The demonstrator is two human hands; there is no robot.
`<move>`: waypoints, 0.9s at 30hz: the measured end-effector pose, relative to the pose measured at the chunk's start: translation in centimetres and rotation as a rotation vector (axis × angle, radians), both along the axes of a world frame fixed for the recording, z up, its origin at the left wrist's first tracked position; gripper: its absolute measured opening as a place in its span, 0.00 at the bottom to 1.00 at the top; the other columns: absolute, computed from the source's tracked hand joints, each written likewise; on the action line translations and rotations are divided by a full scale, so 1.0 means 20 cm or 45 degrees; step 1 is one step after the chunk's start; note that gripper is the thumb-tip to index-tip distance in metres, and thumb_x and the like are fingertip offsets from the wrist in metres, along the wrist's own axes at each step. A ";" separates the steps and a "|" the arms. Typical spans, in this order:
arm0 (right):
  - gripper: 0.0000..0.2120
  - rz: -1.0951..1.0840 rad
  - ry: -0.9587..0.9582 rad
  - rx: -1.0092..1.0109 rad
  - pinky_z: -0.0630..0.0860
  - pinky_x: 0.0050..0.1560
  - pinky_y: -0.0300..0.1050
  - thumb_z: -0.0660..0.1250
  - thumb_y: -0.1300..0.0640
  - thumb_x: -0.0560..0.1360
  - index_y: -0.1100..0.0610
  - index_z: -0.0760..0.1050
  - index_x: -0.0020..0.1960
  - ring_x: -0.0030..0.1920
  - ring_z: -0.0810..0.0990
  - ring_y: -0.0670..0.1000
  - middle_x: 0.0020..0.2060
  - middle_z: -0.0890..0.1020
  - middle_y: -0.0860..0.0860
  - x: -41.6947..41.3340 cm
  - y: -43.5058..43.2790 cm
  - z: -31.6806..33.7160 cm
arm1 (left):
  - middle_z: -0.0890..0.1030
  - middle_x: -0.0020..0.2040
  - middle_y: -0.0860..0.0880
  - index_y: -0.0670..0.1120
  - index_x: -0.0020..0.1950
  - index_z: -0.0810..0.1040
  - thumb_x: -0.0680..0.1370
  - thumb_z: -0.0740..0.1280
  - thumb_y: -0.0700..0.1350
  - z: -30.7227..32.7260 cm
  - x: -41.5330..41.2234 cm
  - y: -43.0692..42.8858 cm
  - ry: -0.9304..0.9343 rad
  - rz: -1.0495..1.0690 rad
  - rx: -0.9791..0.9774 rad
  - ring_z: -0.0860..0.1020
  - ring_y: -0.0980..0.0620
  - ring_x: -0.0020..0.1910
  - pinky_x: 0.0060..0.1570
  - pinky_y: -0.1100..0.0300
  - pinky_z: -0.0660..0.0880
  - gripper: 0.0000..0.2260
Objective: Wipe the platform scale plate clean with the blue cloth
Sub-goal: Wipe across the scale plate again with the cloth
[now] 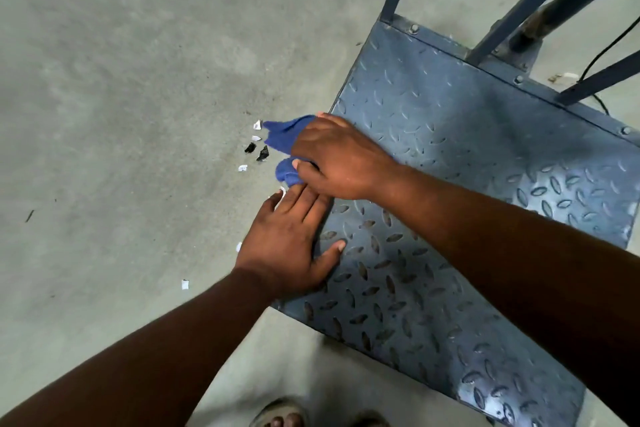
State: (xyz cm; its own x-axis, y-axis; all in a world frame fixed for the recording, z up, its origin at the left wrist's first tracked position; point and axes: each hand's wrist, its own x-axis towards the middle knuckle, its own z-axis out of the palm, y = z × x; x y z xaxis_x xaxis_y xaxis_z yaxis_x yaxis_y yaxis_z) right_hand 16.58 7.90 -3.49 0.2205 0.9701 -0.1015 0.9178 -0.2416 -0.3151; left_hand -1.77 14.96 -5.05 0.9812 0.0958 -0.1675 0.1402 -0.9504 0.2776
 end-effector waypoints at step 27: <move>0.13 -2.026 1.250 0.429 0.82 0.49 0.51 0.65 0.49 0.82 0.57 0.83 0.53 0.42 0.83 0.50 0.42 0.84 0.51 0.27 -0.84 0.18 | 0.51 0.88 0.47 0.45 0.88 0.54 0.81 0.58 0.67 -0.02 0.00 -0.02 -0.021 -0.003 0.098 0.51 0.47 0.88 0.77 0.45 0.67 0.42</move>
